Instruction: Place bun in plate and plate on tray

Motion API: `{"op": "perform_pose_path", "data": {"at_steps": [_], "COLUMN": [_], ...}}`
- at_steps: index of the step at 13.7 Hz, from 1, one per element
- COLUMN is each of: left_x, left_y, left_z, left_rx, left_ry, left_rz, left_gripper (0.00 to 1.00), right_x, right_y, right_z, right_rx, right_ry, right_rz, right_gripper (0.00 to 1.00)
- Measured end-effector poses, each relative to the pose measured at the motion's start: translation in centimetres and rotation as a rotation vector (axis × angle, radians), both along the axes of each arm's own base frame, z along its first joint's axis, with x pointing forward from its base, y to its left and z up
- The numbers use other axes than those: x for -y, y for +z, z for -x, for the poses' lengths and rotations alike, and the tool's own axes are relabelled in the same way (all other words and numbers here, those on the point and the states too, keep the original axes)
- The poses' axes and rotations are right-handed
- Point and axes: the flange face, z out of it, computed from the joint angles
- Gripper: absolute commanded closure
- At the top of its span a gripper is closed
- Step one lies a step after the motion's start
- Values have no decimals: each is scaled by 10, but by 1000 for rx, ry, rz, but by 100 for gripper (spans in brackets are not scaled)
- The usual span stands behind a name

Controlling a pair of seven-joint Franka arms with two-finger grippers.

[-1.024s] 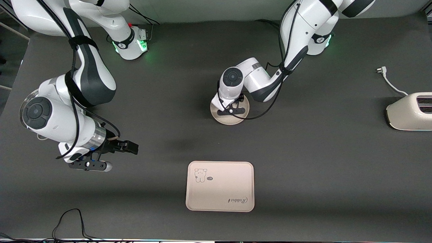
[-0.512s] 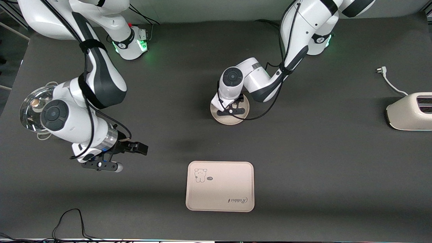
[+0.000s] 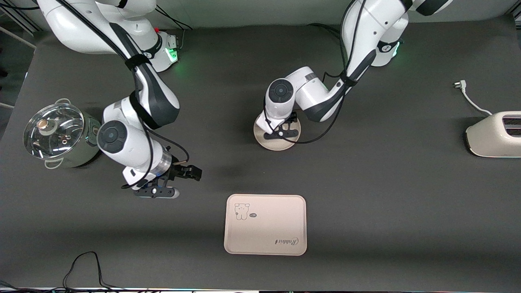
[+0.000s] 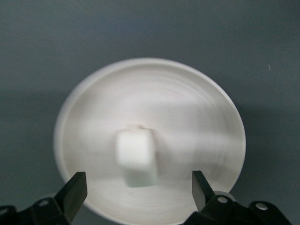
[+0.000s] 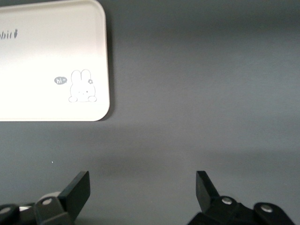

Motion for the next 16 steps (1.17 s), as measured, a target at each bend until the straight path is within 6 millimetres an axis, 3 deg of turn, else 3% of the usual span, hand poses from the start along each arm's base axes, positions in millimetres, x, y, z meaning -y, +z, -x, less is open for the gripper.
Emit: {"op": "perform_pose_path", "data": {"at_steps": [2, 4, 7, 9, 11, 16], "left_x": [-33, -82, -183, -258, -320, -422], "left_y": [54, 106, 160, 186, 207, 250], "left_z": [-24, -50, -96, -117, -127, -124], "left_rx": [29, 21, 27, 32, 37, 49], "left_ry": [14, -22, -72, -93, -96, -54], "left_rz": [-53, -58, -42, -48, -50, -51], "left_gripper": [0, 0, 0, 0, 0, 0], "right_x": [-15, -44, -95, -128, -158, -206], "right_y": [-20, -36, -61, -73, -89, -142], "right_z": [15, 36, 76, 101, 125, 178], "right_rx": [3, 22, 45, 46, 80, 98], "right_ry": [-12, -10, 47, 72, 85, 81], "right_rz": [-17, -33, -8, 17, 68, 98], "right_gripper": [0, 0, 0, 0, 0, 1]}}
